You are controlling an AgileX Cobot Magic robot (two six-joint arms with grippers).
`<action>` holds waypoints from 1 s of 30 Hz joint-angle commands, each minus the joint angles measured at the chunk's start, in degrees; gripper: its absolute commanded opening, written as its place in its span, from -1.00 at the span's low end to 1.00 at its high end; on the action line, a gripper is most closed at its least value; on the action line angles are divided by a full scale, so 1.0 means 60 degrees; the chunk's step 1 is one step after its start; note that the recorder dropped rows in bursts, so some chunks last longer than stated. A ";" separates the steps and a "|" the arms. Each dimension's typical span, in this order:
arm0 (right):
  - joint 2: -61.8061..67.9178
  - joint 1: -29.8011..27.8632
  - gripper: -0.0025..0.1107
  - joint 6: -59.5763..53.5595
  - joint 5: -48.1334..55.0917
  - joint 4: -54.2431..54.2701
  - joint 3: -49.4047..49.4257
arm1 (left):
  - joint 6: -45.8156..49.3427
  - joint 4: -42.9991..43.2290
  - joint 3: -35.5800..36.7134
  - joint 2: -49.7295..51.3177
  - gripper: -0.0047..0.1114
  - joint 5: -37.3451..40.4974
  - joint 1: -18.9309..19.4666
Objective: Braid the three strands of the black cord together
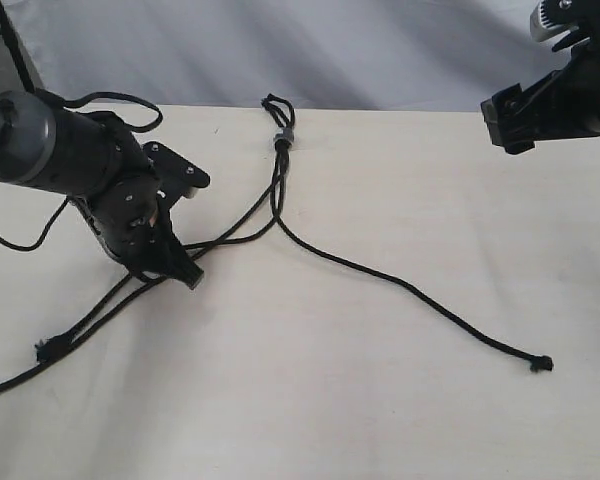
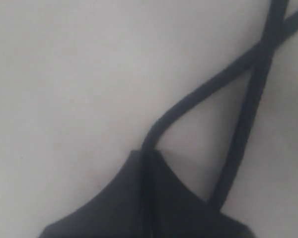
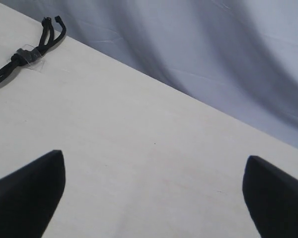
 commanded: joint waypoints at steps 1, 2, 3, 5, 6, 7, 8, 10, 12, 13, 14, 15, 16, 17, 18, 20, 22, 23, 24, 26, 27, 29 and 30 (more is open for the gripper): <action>-0.0063 -0.0064 0.63 0.0072 -0.0176 0.0051 0.0038 | 0.1642 -0.3628 0.0102 0.0145 -0.89 0.0855 -0.0470; -0.0063 -0.0064 0.63 0.0072 -0.0217 0.0051 0.0038 | 0.2142 -0.4326 0.0102 0.0108 -0.89 0.1056 -0.0676; -0.0063 -0.0064 0.63 0.0072 -0.0235 0.0051 0.0038 | 0.2857 -0.5205 0.0102 0.0049 -0.89 0.1265 -0.0928; -0.0063 -0.0064 0.63 0.0072 -0.0275 0.0051 0.0038 | 0.4398 -0.6649 0.0084 -0.0110 -0.89 0.1550 -0.1507; -0.0063 -0.0064 0.63 0.0072 -0.0275 0.0051 0.0038 | 0.5109 -0.7098 0.0066 -0.0227 -0.89 0.1566 -0.1886; -0.0063 -0.0064 0.63 0.0072 -0.0275 0.0051 0.0038 | 0.5677 -0.7337 0.0024 -0.0374 -0.89 0.1566 -0.2253; -0.0063 -0.0064 0.63 0.0072 -0.0293 0.0051 0.0038 | 0.5852 -0.7359 -0.0032 -0.0526 -0.89 0.1566 -0.2576; -0.0063 -0.0064 0.63 0.0072 -0.0293 0.0051 0.0038 | 0.5852 -0.7107 -0.0228 -0.0867 -0.89 0.1698 -0.2943; -0.0063 -0.0064 0.63 0.0072 -0.0252 0.0051 0.0038 | 0.5732 -0.6782 -0.0387 -0.1333 -0.89 0.1720 -0.2987; -0.0063 -0.0064 0.63 0.0072 -0.0252 0.0051 0.0038 | 0.5479 -0.6507 -0.0446 -0.1588 -0.89 0.1653 -0.2889; -0.0063 -0.0064 0.63 0.0072 -0.0252 0.0051 0.0038 | 0.5293 -0.6221 -0.0467 -0.1859 -0.89 0.1612 -0.2736; -0.0063 -0.0064 0.63 0.0072 -0.0252 0.0051 0.0038 | 0.5070 -0.5842 -0.0467 -0.2066 -0.89 0.1476 -0.2591; -0.0063 -0.0064 0.63 0.0072 -0.0252 0.0051 0.0038 | 0.4803 -0.5523 -0.0467 -0.2301 -0.89 0.1405 -0.2368; -0.0063 -0.0064 0.63 0.0072 -0.0252 0.0051 0.0038 | 0.4493 -0.5269 -0.0467 -0.2492 -0.89 0.1385 -0.2119; -0.0063 -0.0064 0.63 0.0092 -0.0254 0.0051 0.0038 | 0.4295 -0.5148 -0.0467 -0.2610 -0.89 0.1385 -0.1900; -0.0063 -0.0064 0.63 0.0157 -0.0254 0.0051 0.0038 | 0.4061 -0.4910 -0.0467 -0.2760 -0.89 0.1385 -0.1312; -0.0063 -0.0064 0.63 0.0157 -0.0254 0.0051 0.0038 | 0.3874 -0.4910 -0.0467 -0.2780 -0.89 0.1407 -0.0797; -0.0063 -0.0064 0.63 0.0157 -0.0254 0.0051 0.0038 | 0.3762 -0.4950 -0.0467 -0.2733 -0.89 0.1407 -0.0545; -0.0063 -0.0064 0.63 0.0166 -0.0254 0.0051 0.0038 | 0.3723 -0.5052 -0.0467 -0.2716 -0.89 0.1474 -0.0351; -0.0063 -0.0064 0.63 0.0166 -0.0254 0.0051 0.0038 | 0.3707 -0.5275 -0.0366 -0.2599 -0.89 0.1576 -0.0216; -0.0063 -0.0064 0.63 0.0166 -0.0254 0.0051 0.0038 | 0.3737 -0.5367 -0.0283 -0.2548 -0.89 0.1576 -0.0216; -0.0063 -0.0064 0.63 0.0190 -0.0277 0.0051 0.0038 | 0.4068 -0.5895 -0.0005 -0.2425 -0.89 0.1431 -0.0401; -0.0063 -0.0064 0.63 0.0190 -0.0277 0.0051 0.0038 | 0.4151 -0.6113 0.0142 -0.2374 -0.89 0.1328 -0.0517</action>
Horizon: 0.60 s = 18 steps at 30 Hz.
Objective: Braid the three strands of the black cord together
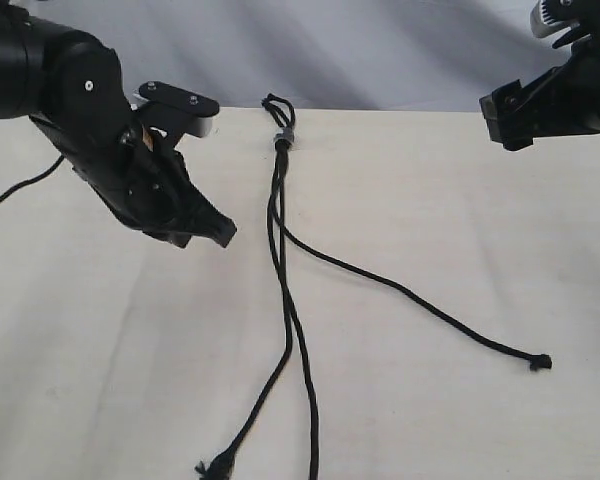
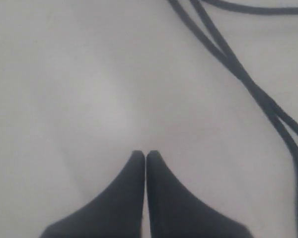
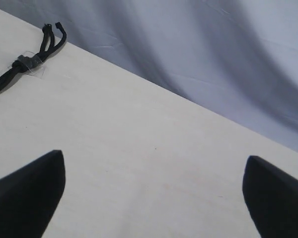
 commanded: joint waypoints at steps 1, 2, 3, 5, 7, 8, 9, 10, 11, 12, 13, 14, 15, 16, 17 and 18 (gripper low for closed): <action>-0.0063 -0.0064 0.63 0.0091 -0.0126 0.0051 0.0038 | 0.0332 -0.0978 0.0563 0.0210 -0.89 -0.0266 -0.0508; -0.0063 -0.0064 0.63 0.0129 -0.0126 0.0051 0.0038 | 0.0332 -0.1004 0.0682 0.0251 -0.89 -0.0383 -0.0685; -0.0063 -0.0064 0.63 0.0153 -0.0126 0.0051 0.0038 | 0.0332 -0.1021 0.0760 0.0269 -0.89 -0.0487 -0.0926; -0.0063 -0.0064 0.63 0.0153 -0.0126 0.0051 0.0038 | 0.0332 -0.1089 0.0900 0.0290 -0.84 -0.0831 -0.1485; -0.0063 -0.0064 0.63 0.0153 -0.0126 0.0051 0.0038 | 0.0301 -0.1089 0.0928 0.0326 -0.67 -0.1207 -0.2085; -0.0063 -0.0064 0.63 0.0153 -0.0126 0.0051 0.0038 | 0.0301 -0.1089 0.0928 0.0366 -0.57 -0.1402 -0.2320; -0.0063 -0.0064 0.63 0.0153 -0.0126 0.0051 0.0038 | 0.0301 -0.1089 0.0928 0.0440 -0.45 -0.1601 -0.2578; -0.0063 -0.0064 0.63 0.0172 -0.0126 0.0051 0.0038 | 0.0301 -0.1041 0.0928 0.0534 -0.36 -0.1755 -0.2755; -0.0063 -0.0064 0.63 0.0195 -0.0102 0.0051 0.0038 | 0.0301 -0.1041 0.0928 0.0684 -0.26 -0.1877 -0.2922; -0.0063 -0.0064 0.63 0.0231 -0.0102 0.0051 0.0038 | 0.0301 -0.1041 0.0928 0.0866 -0.19 -0.1968 -0.3043; -0.0063 -0.0064 0.63 0.0231 -0.0102 0.0051 0.0038 | 0.0301 -0.1041 0.0928 0.1069 -0.16 -0.1985 -0.3105; -0.0063 -0.0064 0.63 0.0250 -0.0102 0.0051 0.0038 | 0.0301 -0.1041 0.0928 0.1274 -0.16 -0.1985 -0.3167; -0.0063 -0.0064 0.63 0.0270 -0.0102 0.0051 0.0038 | 0.0301 -0.1041 0.0928 0.1478 -0.16 -0.1985 -0.3193; -0.0063 -0.0064 0.63 0.0317 -0.0102 0.0051 0.0038 | 0.0301 -0.1041 0.0928 0.1630 -0.17 -0.2011 -0.3193; -0.0063 -0.0064 0.63 0.0338 -0.0102 0.0051 0.0038 | 0.0301 -0.1041 0.0928 0.1839 -0.18 -0.2040 -0.3193; -0.0063 -0.0064 0.63 0.0338 -0.0102 0.0051 0.0038 | 0.0301 -0.0995 0.0928 0.1954 -0.19 -0.2090 -0.3193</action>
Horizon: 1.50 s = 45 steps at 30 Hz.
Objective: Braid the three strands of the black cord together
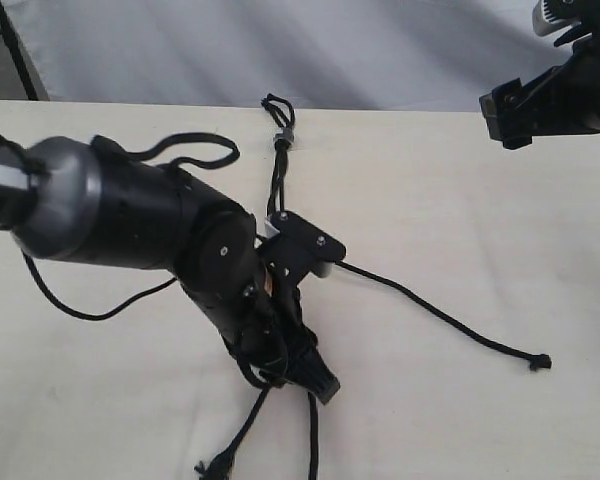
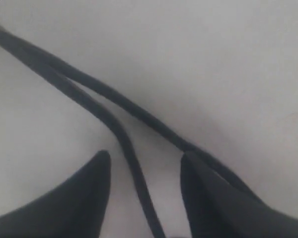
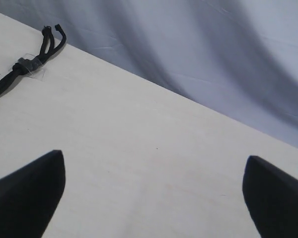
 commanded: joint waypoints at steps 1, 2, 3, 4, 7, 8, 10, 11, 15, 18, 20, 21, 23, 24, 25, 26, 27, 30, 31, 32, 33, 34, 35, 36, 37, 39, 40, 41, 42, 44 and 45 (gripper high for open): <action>-0.0063 -0.0064 0.63 0.0150 -0.0102 0.0051 0.0038 | 0.0025 0.0030 0.0062 0.0610 -0.21 -0.0244 -0.0077; -0.0063 -0.0064 0.63 0.0150 -0.0102 0.0051 0.0038 | 0.0025 0.0057 0.0062 0.0715 -0.25 -0.0295 -0.0077; -0.0063 -0.0064 0.63 0.0148 -0.0120 0.0051 0.0038 | 0.0025 0.0105 0.0062 0.0769 -0.31 -0.0315 -0.0077; -0.0063 -0.0064 0.63 0.0148 -0.0120 0.0051 0.0038 | 0.0025 0.0195 0.0062 0.0812 -0.42 -0.0315 -0.0077; -0.0063 -0.0064 0.63 0.0148 -0.0141 0.0051 0.0038 | 0.0025 0.0518 0.0062 0.0762 -0.90 -0.0177 -0.0077; -0.0063 -0.0064 0.63 0.0148 -0.0141 0.0051 0.0038 | 0.0025 0.0721 0.0062 0.0644 -0.91 -0.0129 -0.0077; -0.0063 -0.0064 0.63 0.0148 -0.0141 0.0051 0.0038 | -0.0163 0.1372 0.0062 0.0354 -0.92 0.0022 -0.0057; -0.0063 -0.0064 0.63 0.0148 -0.0141 0.0051 0.0038 | -0.0451 0.1796 0.0062 0.0139 -0.92 0.0022 0.0015; -0.0063 -0.0064 0.63 0.0148 -0.0141 0.0051 0.0038 | -0.1667 0.3251 0.0062 -0.0802 -0.92 0.0022 0.0681; -0.0063 -0.0064 0.63 0.0148 -0.0141 0.0051 0.0038 | -0.2088 0.3736 0.0062 -0.1353 -0.92 0.0092 0.1658; -0.0063 -0.0064 0.63 0.0148 -0.0141 0.0051 0.0038 | -0.2134 0.3752 0.0062 -0.1543 -0.92 0.0260 0.2356; -0.0063 -0.0064 0.63 0.0148 -0.0141 0.0051 0.0038 | -0.2134 0.3752 0.0062 -0.1560 -0.92 0.0365 0.2615; -0.0063 -0.0064 0.63 0.0148 -0.0141 0.0051 0.0038 | -0.2134 0.3752 0.0062 -0.1515 -0.92 0.0637 0.3201; -0.0063 -0.0064 0.63 0.0148 -0.0141 0.0051 0.0038 | -0.2189 0.3752 0.0079 -0.1468 -0.92 0.0683 0.3404; -0.0063 -0.0064 0.63 0.0148 -0.0141 0.0051 0.0038 | -0.2334 0.3752 0.0162 -0.1427 -0.92 0.0589 0.3639; -0.0063 -0.0064 0.63 0.0148 -0.0141 0.0051 0.0038 | -0.2474 0.3752 0.0273 -0.1381 -0.92 0.0420 0.3829; -0.0063 -0.0064 0.63 0.0148 -0.0141 0.0051 0.0038 | -0.2518 0.3752 0.0409 -0.1335 -0.92 0.0232 0.3965; -0.0063 -0.0064 0.63 0.0148 -0.0141 0.0051 0.0038 | -0.2558 0.3752 0.0845 -0.1100 -0.92 -0.0149 0.4131; -0.0063 -0.0064 0.63 0.0148 -0.0141 0.0051 0.0038 | -0.2575 0.3752 0.0906 -0.1013 -0.92 -0.0169 0.4131; -0.0063 -0.0064 0.63 0.0148 -0.0141 0.0051 0.0038 | -0.2595 0.3699 0.0985 -0.0884 -0.92 -0.0222 0.4131; -0.0063 -0.0064 0.63 0.0148 -0.0141 0.0051 0.0038 | -0.2647 0.3655 0.1033 -0.0749 -0.92 -0.0298 0.4131; -0.0063 -0.0064 0.63 0.0148 -0.0141 0.0051 0.0038 | -0.2719 0.3609 0.1051 -0.0643 -0.92 -0.0343 0.4131; -0.0063 -0.0064 0.63 0.0148 -0.0141 0.0051 0.0038 | -0.2784 0.3609 0.1051 -0.0513 -0.91 -0.0343 0.4131; -0.0063 -0.0064 0.63 0.0175 -0.0141 0.0051 0.0038 | -0.2784 0.3609 0.1051 -0.0399 -0.89 -0.0326 0.4131; -0.0063 -0.0064 0.63 0.0217 -0.0141 0.0051 0.0038 | -0.2784 0.3609 0.1051 -0.0303 -0.86 -0.0343 0.4131; -0.0063 -0.0064 0.63 0.0217 -0.0141 0.0051 0.0038 | -0.2784 0.3568 0.1051 -0.0096 -0.69 -0.0343 0.4131; -0.0063 -0.0064 0.63 0.0217 -0.0141 0.0051 0.0038 | -0.2784 0.3567 0.1051 -0.0021 -0.56 -0.0343 0.4131; -0.0063 -0.0064 0.63 0.0217 -0.0141 0.0051 0.0038 | -0.2784 0.3495 0.1051 0.0062 -0.43 -0.0362 0.4131; -0.0063 -0.0064 0.63 0.0217 -0.0141 0.0051 0.0038 | -0.2784 0.3455 0.1051 0.0104 -0.29 -0.0377 0.4131; -0.0063 -0.0064 0.63 0.0236 -0.0110 0.0071 0.0038 | -0.2784 0.3433 0.1032 0.0106 -0.06 -0.0327 0.4131; -0.0063 -0.0025 0.63 0.0342 0.0006 0.0196 0.0038 | -0.2784 0.3433 0.0985 0.0057 0.00 -0.0246 0.4131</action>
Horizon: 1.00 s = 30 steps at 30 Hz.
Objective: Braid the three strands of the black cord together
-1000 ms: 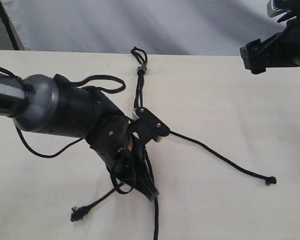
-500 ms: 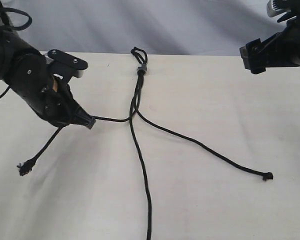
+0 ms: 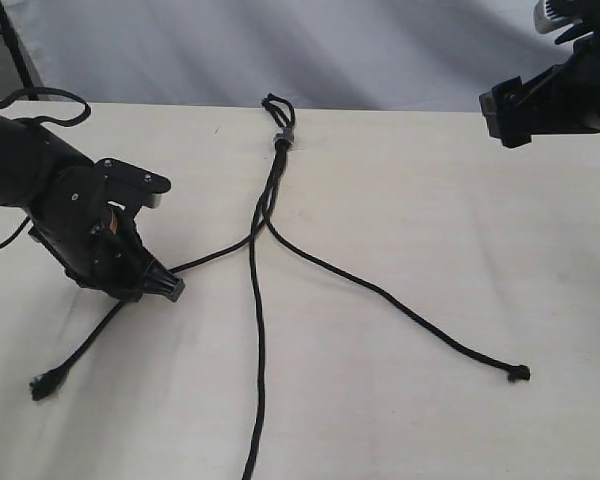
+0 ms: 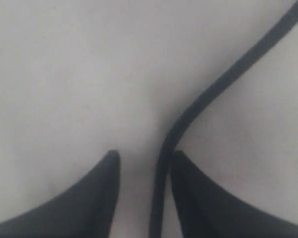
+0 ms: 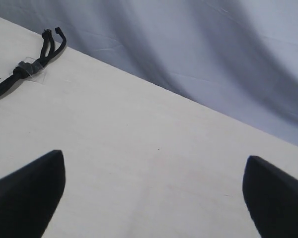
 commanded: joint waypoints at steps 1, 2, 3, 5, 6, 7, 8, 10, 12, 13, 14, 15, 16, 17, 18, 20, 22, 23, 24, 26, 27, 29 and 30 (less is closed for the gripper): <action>-0.0063 0.0066 0.63 0.0253 0.0264 0.0364 0.0020 | -0.0105 -0.0230 -0.0013 0.0051 0.05 0.0217 0.0010; -0.0063 0.0216 0.63 0.0253 0.0653 0.0460 -0.0074 | -0.0124 -0.0345 -0.0029 -0.0121 0.08 0.0199 0.0010; -0.0063 0.0440 0.63 0.0253 0.1179 0.0460 -0.0257 | -0.0124 -0.0449 -0.0029 -0.0360 0.08 0.0125 0.0010; -0.0063 0.1022 0.63 0.0253 0.2550 0.0647 -0.0724 | -0.0124 -0.0427 -0.0029 -0.1014 0.08 -0.0021 0.0010; -0.0063 0.1422 0.63 0.0253 0.3192 0.0873 -0.0993 | -0.0074 -0.0407 -0.0029 -0.1325 0.07 -0.0120 0.0010; -0.0027 0.1848 0.63 0.0305 0.3686 0.1216 -0.1223 | -0.0052 -0.0367 -0.0029 -0.1750 0.04 -0.0152 0.0010; 0.0015 0.2210 0.63 0.0308 0.4001 0.1523 -0.1425 | -0.0052 -0.0272 -0.0029 -0.2178 -0.01 -0.0152 0.0010; 0.0254 0.3147 0.63 0.0095 0.4768 0.2248 -0.1727 | -0.0115 0.0117 -0.0029 -0.2965 -0.15 -0.0105 0.0029; 0.0593 0.4108 0.63 -0.0359 0.5209 0.2627 -0.1860 | -0.0341 0.0435 0.0069 -0.3767 -0.33 -0.0099 0.0029; 0.0827 0.4570 0.63 -0.0492 0.5254 0.2627 -0.1905 | -0.0493 0.0639 0.0147 -0.4128 -0.44 -0.0118 0.0029; 0.1029 0.4924 0.63 -0.0531 0.5230 0.2627 -0.1930 | -0.0751 0.0908 0.0246 -0.4460 -0.55 -0.0141 0.0029; 0.1604 0.5639 0.63 -0.0755 0.5285 0.2563 -0.2102 | -0.1217 0.1430 0.0474 -0.4973 -0.76 -0.0330 0.0029; 0.1916 0.5850 0.63 -0.0846 0.5346 0.2563 -0.2237 | -0.1416 0.1650 0.0593 -0.5186 -0.88 -0.0425 0.0029; 0.2525 0.6280 0.63 -0.0888 0.5448 0.2563 -0.2489 | -0.1584 0.1878 0.0759 -0.5478 -0.92 -0.0658 0.0029; 0.2773 0.6453 0.63 -0.0888 0.5448 0.2563 -0.2573 | -0.1584 0.1878 0.0835 -0.5578 -0.92 -0.0743 0.0029; 0.3636 0.6816 0.63 -0.0621 0.5754 0.2563 -0.2954 | -0.1632 0.1899 0.0858 -0.5740 -0.92 -0.0837 0.0029; 0.4648 0.7000 0.63 -0.0436 0.6454 0.2563 -0.3374 | -0.1817 0.1921 0.0858 -0.5781 -0.92 -0.0837 0.0029; 0.4944 0.6998 0.63 -0.0436 0.6517 0.2627 -0.3415 | -0.1817 0.1921 0.0858 -0.5781 -0.92 -0.0837 0.0029; 0.5188 0.6998 0.63 -0.0357 0.6447 0.2627 -0.3415 | -0.1806 0.1963 0.0858 -0.5781 -0.92 -0.0814 0.0029; 0.5465 0.6998 0.63 -0.0215 0.6374 0.2627 -0.3415 | -0.1822 0.1986 0.0858 -0.5781 -0.92 -0.0789 0.0029; 0.5537 0.7022 0.63 -0.0215 0.6328 0.2627 -0.3415 | -0.1822 0.1986 0.0858 -0.5781 -0.92 -0.0789 0.0029; 0.5666 0.7074 0.60 -0.0215 0.6368 0.2627 -0.3415 | -0.1822 0.1986 0.0858 -0.5781 -0.92 -0.0789 0.0029; 0.5690 0.7074 0.44 -0.0215 0.6435 0.2627 -0.3415 | -0.1822 0.1986 0.0858 -0.5781 -0.92 -0.0789 0.0029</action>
